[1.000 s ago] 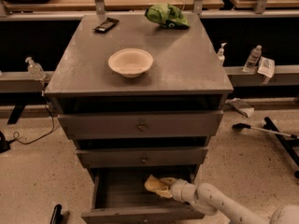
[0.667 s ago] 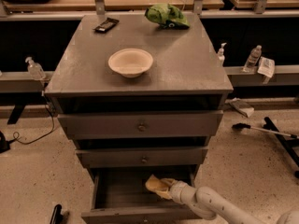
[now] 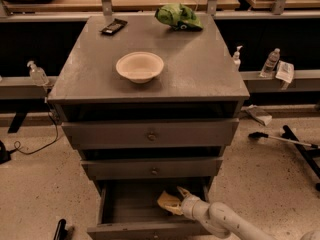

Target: Place sponge into bottom drawer

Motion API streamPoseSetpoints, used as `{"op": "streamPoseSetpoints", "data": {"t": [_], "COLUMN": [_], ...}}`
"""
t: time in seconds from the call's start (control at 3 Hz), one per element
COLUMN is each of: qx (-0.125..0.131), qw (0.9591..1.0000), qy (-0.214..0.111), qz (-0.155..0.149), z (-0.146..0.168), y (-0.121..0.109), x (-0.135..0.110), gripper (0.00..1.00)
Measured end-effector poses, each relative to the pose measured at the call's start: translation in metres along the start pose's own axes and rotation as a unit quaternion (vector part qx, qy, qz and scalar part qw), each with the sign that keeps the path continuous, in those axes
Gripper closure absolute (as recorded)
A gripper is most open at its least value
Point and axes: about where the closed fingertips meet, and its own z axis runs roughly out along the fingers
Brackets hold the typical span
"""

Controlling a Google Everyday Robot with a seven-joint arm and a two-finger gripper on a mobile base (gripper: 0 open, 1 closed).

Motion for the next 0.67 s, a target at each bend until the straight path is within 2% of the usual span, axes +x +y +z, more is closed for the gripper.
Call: {"op": "streamPoseSetpoints", "data": {"t": [0.33, 0.67], "qx": [-0.001, -0.001], "qw": [1.0, 1.0], "qy": [0.0, 0.0], "qz": [0.0, 0.0], "z": [0.0009, 0.001], "y": [0.0011, 0.0012], "x": [-0.0004, -0.0004], "gripper": [0.0, 0.0]}}
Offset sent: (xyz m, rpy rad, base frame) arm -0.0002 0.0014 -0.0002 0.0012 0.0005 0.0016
